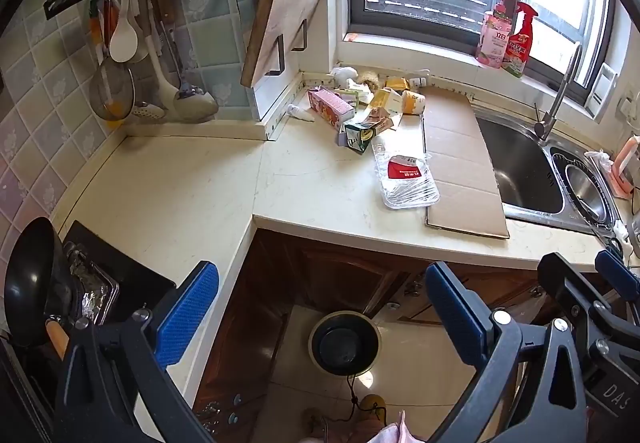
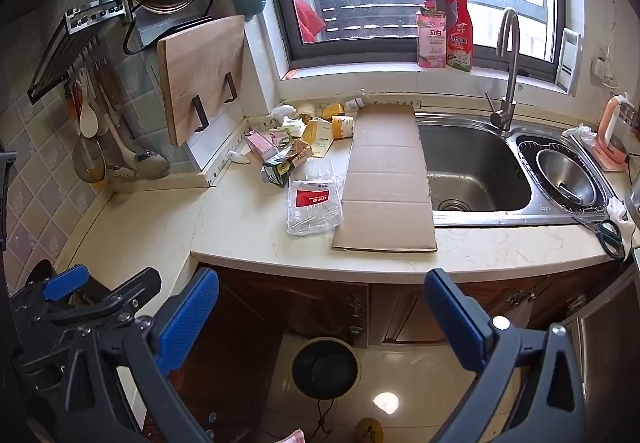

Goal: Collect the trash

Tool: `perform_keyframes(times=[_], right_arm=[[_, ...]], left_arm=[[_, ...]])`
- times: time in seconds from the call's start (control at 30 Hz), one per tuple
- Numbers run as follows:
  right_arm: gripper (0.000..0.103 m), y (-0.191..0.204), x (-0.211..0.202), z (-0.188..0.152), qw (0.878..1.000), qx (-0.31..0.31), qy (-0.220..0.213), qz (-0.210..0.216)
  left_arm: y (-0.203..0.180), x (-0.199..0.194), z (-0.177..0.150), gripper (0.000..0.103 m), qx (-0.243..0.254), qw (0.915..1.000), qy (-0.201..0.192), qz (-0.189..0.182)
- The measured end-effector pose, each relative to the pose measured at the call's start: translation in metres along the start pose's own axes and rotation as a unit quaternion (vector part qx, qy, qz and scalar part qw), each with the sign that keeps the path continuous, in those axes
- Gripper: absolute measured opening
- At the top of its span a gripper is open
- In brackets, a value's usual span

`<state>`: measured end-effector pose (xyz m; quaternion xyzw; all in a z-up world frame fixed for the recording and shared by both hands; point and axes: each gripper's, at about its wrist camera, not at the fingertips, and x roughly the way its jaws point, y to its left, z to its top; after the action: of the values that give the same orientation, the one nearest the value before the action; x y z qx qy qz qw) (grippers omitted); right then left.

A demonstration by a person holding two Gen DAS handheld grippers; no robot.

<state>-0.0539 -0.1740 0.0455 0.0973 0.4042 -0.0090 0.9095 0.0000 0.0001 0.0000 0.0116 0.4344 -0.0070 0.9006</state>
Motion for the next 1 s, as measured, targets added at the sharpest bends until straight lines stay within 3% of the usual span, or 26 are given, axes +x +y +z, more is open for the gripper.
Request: perform_keyframes(times=[1.0], right_arm=[[0.103,0.0001,0.0027,-0.0067,1.000,0.007,0.007,0.010]], left_arm=[[0.0004,0.0046,-0.0083,0.100,0.000,0.9998,0.014,-0.017]])
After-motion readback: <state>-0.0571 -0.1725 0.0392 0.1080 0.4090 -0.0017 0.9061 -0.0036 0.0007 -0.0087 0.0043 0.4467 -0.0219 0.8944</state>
